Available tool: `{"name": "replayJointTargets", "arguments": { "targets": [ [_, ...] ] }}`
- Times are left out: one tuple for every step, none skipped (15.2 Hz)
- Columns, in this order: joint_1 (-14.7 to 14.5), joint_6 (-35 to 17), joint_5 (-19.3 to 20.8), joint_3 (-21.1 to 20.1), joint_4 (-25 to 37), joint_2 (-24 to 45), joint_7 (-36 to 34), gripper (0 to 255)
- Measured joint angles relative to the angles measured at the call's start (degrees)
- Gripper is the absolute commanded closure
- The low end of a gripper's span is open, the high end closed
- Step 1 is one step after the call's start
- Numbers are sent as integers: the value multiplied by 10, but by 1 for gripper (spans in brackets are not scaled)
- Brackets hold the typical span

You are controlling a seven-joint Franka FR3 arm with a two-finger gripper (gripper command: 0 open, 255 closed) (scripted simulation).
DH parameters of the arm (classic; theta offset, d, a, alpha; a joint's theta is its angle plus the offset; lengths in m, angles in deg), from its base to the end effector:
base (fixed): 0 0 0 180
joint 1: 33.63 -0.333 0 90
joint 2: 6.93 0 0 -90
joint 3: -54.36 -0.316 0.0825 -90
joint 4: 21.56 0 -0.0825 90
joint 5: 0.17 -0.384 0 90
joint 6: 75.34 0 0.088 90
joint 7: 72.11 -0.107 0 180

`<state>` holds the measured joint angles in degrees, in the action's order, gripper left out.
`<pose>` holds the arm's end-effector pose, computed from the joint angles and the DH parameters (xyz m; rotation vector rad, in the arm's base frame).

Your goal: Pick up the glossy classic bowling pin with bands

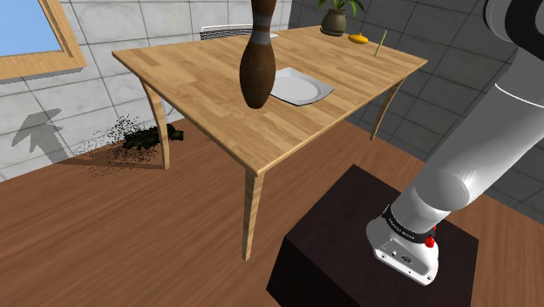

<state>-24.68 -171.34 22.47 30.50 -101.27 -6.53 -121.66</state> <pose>0.5523 0.1072 0.7244 2.7474 -0.8783 0.6496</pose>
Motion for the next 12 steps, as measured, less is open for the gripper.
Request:
{"name": "replayJointTargets", "arguments": {
  "targets": [
    [0, -1, 0, 0, 0, 0, 0, 255],
    [0, -1, 0, 0, -1, 0, 0, 255],
    [0, -1, 0, 0, -1, -1, -1, 255],
    [0, -1, 1, 0, -1, -1, -1, 255],
    [0, -1, 1, 0, -1, 0, -1, 255],
    [0, -1, 1, 0, -1, 0, -2, 255],
    [0, -2, 1, 0, -1, -1, -2, 255],
    [0, -1, 1, 0, 0, 0, -1, 255],
    [-1, 5, 1, -1, 7, 4, 0, 255],
    [-2, 13, 3, -2, 19, 9, 2, 255],
    [-3, 20, 5, -3, 29, 13, 3, 255],
    [-4, 28, 7, -4, 40, 17, 4, 255]
  ]
}}
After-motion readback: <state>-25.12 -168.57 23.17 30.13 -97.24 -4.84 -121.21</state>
